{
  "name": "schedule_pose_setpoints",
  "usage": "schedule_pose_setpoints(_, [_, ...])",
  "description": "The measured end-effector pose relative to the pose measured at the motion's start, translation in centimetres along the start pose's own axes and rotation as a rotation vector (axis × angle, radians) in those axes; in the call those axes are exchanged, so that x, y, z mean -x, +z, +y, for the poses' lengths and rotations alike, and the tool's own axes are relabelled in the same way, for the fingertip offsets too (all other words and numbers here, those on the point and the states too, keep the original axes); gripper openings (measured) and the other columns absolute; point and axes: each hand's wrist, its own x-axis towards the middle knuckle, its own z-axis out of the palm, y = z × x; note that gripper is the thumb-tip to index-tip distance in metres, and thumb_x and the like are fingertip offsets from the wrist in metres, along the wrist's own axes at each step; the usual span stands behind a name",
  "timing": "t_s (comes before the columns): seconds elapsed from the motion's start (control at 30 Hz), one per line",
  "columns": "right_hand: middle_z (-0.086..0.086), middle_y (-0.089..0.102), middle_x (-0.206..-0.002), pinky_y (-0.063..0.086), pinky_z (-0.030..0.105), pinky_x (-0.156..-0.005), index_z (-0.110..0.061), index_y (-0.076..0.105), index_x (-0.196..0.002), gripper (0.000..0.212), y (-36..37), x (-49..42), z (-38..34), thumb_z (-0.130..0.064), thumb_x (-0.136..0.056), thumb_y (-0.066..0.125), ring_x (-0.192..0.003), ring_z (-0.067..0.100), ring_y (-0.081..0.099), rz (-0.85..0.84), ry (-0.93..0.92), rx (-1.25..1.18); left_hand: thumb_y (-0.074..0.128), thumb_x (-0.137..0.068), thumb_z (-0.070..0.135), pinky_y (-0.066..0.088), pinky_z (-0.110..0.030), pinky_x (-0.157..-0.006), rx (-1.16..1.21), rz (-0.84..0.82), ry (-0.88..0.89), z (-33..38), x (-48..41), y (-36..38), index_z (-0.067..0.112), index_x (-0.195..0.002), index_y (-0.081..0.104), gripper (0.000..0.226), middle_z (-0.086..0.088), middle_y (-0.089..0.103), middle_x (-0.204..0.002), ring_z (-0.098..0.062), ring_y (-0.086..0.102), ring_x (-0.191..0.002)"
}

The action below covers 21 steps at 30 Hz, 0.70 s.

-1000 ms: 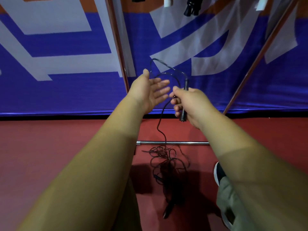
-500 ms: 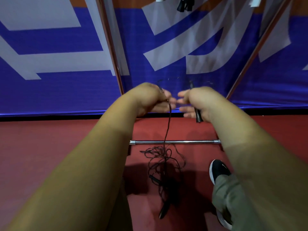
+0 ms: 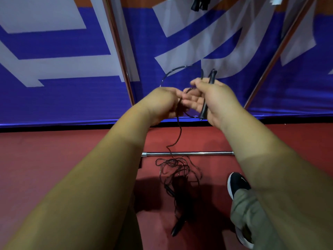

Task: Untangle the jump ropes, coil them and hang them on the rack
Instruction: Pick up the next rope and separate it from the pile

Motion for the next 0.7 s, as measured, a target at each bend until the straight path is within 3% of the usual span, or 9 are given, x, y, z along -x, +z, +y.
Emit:
schedule_pose_setpoints(0.1, [0.014,0.078,-0.081,0.065,0.033,-0.067,-0.006,0.061,-0.105,0.018,-0.1,-0.1,-0.7,-0.016,-0.113,0.05,-0.076,0.022,0.079,-0.016,0.003,-0.257,0.048,-0.089,-0.014,0.056,-0.027,-0.084,-0.374,-0.191,-0.048,-0.5,0.4,0.3,0.0,-0.115,0.073,0.039,-0.013,0.079,-0.112,-0.021,0.075,-0.104])
schedule_pose_setpoints(0.17, [0.015,0.079,-0.089,0.065,0.033,-0.072,-0.004,0.062,-0.108,0.019,-0.6,-0.2,-1.1,-0.016,-0.114,0.048,-0.084,0.024,0.08,-0.004,-0.013,-0.373,0.055,-0.097,-0.005,0.05,-0.03,-0.089,-0.558,-0.324,-0.121,-1.4,0.2,-0.1,0.008,-0.116,0.076,0.031,-0.004,0.08,-0.113,-0.015,0.071,-0.105])
schedule_pose_setpoints(0.27, [0.013,0.081,-0.101,0.066,0.034,-0.074,-0.004,0.065,-0.121,0.022,-1.3,-0.8,-1.3,-0.017,-0.113,0.049,-0.09,0.024,0.081,0.062,0.021,-0.293,0.052,-0.11,0.015,0.05,-0.034,-0.09,-0.587,-0.319,-0.153,-2.2,0.1,-0.5,0.008,-0.114,0.074,0.023,-0.007,0.079,-0.114,-0.024,0.074,-0.111])
schedule_pose_setpoints(0.37, [0.006,0.076,-0.114,0.064,0.036,-0.078,-0.013,0.065,-0.136,0.031,-2.3,-1.4,-0.7,-0.014,-0.11,0.048,-0.091,0.021,0.076,0.131,0.181,0.204,0.047,-0.113,0.019,0.062,-0.036,-0.085,-0.248,-0.187,-0.133,-1.1,0.2,-0.3,0.006,-0.113,0.067,0.023,-0.012,0.08,-0.105,-0.027,0.078,-0.1])
schedule_pose_setpoints(0.47, [0.002,0.073,-0.127,0.062,0.038,-0.083,-0.019,0.07,-0.131,0.039,-3.0,-0.8,0.2,-0.005,-0.1,0.05,-0.097,0.022,0.074,0.02,0.426,0.649,0.046,-0.113,0.015,0.066,-0.033,-0.071,0.204,-0.021,-0.034,0.5,-0.2,-0.1,0.005,-0.111,0.063,0.02,-0.009,0.08,-0.091,-0.022,0.08,-0.086])
schedule_pose_setpoints(0.53, [-0.002,0.072,-0.131,0.06,0.041,-0.095,-0.024,0.07,-0.132,0.04,-2.8,-0.1,0.7,-0.007,-0.1,0.051,-0.109,0.022,0.072,-0.166,0.524,0.731,0.043,-0.114,0.013,0.066,-0.032,-0.065,0.494,0.055,0.008,1.2,-0.8,-0.3,0.003,-0.107,0.06,0.021,-0.012,0.078,-0.094,-0.022,0.08,-0.084])
schedule_pose_setpoints(0.6, [-0.007,0.073,-0.13,0.054,0.043,-0.108,-0.033,0.072,-0.127,0.033,-2.3,0.3,1.0,-0.014,-0.104,0.057,-0.12,0.02,0.068,-0.308,0.503,0.738,0.04,-0.114,0.01,0.066,-0.035,-0.065,0.782,0.111,0.003,1.6,-1.3,-1.1,0.0,-0.1,0.059,0.025,-0.016,0.076,-0.089,-0.026,0.077,-0.097])
schedule_pose_setpoints(0.67, [-0.009,0.077,-0.125,0.054,0.043,-0.108,-0.038,0.075,-0.122,0.026,-2.0,0.5,1.0,-0.022,-0.107,0.061,-0.12,0.02,0.07,-0.37,0.432,0.765,0.039,-0.113,0.007,0.065,-0.041,-0.068,0.977,0.182,-0.019,1.7,-1.7,-2.3,-0.003,-0.093,0.058,0.029,-0.02,0.074,-0.083,-0.031,0.07,-0.115])
schedule_pose_setpoints(0.7, [-0.008,0.077,-0.124,0.055,0.043,-0.106,-0.039,0.075,-0.123,0.025,-1.9,0.6,1.1,-0.026,-0.108,0.06,-0.117,0.021,0.071,-0.392,0.41,0.775,0.04,-0.113,0.005,0.064,-0.043,-0.068,1.026,0.208,-0.028,1.7,-1.8,-2.8,-0.005,-0.091,0.058,0.03,-0.022,0.073,-0.083,-0.033,0.07,-0.115])
